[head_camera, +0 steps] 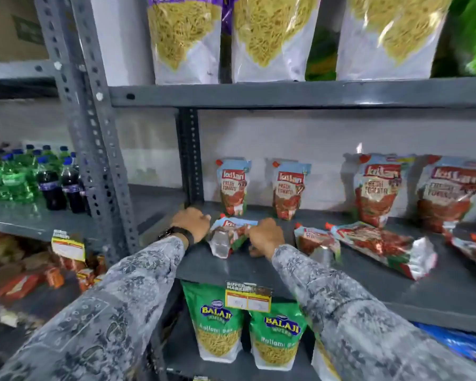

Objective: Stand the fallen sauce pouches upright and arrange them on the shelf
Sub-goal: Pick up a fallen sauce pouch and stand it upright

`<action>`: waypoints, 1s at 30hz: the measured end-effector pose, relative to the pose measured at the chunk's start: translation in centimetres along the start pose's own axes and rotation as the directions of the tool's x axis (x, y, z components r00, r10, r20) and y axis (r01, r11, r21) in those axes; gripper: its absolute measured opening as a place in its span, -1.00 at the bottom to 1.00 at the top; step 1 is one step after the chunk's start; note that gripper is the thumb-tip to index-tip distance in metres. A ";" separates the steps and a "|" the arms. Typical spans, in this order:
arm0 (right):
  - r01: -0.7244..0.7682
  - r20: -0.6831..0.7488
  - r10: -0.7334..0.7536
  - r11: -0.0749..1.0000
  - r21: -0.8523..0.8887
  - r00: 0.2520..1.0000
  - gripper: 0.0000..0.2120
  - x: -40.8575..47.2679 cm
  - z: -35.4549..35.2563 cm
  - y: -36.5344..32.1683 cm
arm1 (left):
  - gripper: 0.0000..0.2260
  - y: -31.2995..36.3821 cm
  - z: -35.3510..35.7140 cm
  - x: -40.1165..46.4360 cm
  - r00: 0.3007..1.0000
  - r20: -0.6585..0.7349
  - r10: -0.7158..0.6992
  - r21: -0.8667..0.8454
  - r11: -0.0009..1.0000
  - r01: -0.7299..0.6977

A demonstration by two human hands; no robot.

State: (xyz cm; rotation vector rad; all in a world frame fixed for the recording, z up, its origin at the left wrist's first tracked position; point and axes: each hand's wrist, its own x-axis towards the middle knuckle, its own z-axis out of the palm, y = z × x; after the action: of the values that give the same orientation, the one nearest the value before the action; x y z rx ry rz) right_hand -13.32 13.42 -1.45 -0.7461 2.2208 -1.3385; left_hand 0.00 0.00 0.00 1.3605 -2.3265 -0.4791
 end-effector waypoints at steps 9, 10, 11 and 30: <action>-0.285 0.247 0.187 0.840 0.462 0.951 -0.86 4.1 0.9 0.4 | -0.86 -0.4 3.0 2.0 0.880 0.388 -0.275 -0.575 0.674 0.464; -0.291 0.267 0.179 0.830 0.476 0.947 -0.84 4.4 0.9 0.3 | -0.81 -0.5 3.0 2.1 0.882 0.383 -0.274 -0.598 0.655 0.463; -0.277 0.276 0.156 0.830 0.484 0.948 -0.84 4.7 0.8 0.0 | -0.82 -0.5 2.9 2.1 0.897 0.357 -0.260 -0.623 0.649 0.436; 0.203 -0.075 -0.189 0.886 0.417 0.979 -0.68 7.9 4.9 -2.4 | -0.78 -3.4 3.3 2.8 0.971 -0.122 -0.207 -0.847 0.531 0.007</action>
State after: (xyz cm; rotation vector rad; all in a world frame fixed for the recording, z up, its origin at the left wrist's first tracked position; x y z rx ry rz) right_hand -15.77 4.23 -2.16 -0.7999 1.8097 -1.8635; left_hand -0.36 -3.77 -3.98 0.9638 -1.4366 -1.2423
